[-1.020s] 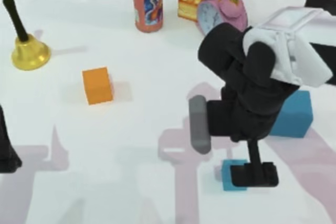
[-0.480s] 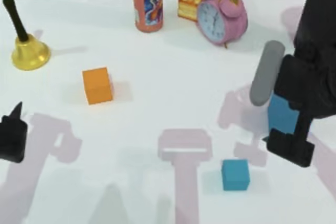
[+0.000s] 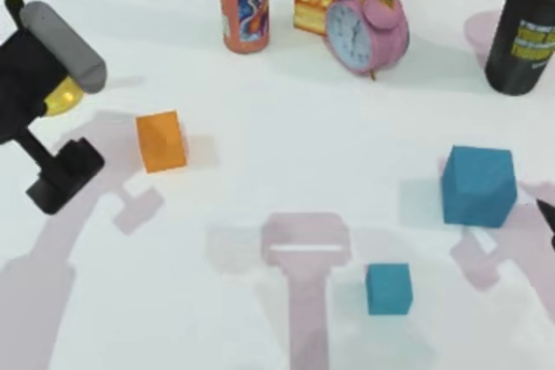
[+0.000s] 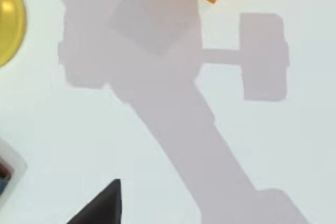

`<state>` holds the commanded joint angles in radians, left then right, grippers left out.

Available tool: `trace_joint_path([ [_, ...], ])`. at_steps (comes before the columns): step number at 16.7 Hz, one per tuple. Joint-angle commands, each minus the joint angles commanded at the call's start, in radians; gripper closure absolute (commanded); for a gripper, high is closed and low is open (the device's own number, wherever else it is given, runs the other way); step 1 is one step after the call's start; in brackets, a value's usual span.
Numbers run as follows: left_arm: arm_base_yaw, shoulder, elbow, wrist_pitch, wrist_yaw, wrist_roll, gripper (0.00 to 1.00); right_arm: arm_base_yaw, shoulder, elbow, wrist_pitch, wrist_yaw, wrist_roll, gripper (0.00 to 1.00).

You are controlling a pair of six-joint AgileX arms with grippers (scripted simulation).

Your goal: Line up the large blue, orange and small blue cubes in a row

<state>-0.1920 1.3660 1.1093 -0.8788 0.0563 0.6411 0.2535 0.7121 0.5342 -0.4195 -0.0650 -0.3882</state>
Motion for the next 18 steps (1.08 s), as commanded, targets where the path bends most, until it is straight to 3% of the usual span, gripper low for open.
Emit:
trace_joint_path([
  [5,-0.051,0.503,0.454,-0.265,-0.018,0.212,0.00,-0.133,-0.359,-0.286,0.196,0.019,0.185,0.00],
  [10,-0.079,0.854,0.825,-0.397,-0.041,0.362,0.00,-0.215,-0.602,-0.468,0.352,0.048,0.326,0.00],
  [14,-0.087,0.981,0.968,-0.423,-0.051,0.416,0.00,-0.242,-0.705,-0.531,0.415,0.064,0.384,0.00],
  [18,-0.088,0.990,0.978,-0.424,-0.052,0.420,0.00,-0.244,-0.712,-0.534,0.419,0.065,0.388,0.00],
])
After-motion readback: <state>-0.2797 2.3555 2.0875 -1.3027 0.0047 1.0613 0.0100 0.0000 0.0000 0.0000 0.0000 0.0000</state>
